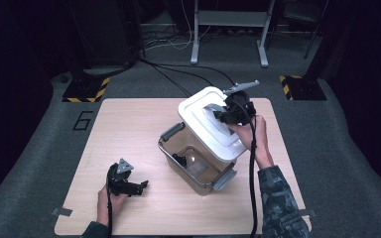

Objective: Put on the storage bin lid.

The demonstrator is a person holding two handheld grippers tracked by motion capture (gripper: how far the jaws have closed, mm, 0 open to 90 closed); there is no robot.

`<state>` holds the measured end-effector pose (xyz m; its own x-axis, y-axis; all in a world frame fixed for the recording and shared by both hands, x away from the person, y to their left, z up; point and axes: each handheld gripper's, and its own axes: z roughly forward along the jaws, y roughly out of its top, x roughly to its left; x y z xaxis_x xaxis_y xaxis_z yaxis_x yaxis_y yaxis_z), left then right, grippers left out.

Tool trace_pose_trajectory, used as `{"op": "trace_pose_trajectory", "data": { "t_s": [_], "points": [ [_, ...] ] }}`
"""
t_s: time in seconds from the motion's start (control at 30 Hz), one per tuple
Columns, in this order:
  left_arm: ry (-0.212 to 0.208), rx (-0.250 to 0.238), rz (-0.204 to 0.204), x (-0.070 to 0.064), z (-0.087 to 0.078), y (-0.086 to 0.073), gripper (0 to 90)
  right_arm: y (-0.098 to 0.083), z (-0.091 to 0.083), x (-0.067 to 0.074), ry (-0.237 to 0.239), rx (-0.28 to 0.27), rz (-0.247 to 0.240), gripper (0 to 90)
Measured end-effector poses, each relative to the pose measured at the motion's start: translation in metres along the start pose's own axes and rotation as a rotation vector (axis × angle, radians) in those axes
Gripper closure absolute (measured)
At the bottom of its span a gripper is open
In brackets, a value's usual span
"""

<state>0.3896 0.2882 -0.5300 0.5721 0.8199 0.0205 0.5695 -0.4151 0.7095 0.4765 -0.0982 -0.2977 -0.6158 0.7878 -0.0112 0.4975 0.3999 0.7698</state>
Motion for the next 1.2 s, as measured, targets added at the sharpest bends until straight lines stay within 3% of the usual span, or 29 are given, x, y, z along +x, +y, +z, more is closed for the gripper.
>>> {"op": "trace_pose_trajectory", "data": {
  "t_s": [0.8, 1.2],
  "points": [
    [0.000, -0.001, -0.001, 0.000, 0.000, 0.000, 0.2, -0.003, 0.016, 0.030, 0.075, 0.014, -0.041, 67.0],
    [-0.003, 0.001, -0.004, 0.000, 0.000, 0.000, 0.2, -0.013, 0.032, 0.043, 0.104, 0.039, -0.023, 67.0]
  ]
}}
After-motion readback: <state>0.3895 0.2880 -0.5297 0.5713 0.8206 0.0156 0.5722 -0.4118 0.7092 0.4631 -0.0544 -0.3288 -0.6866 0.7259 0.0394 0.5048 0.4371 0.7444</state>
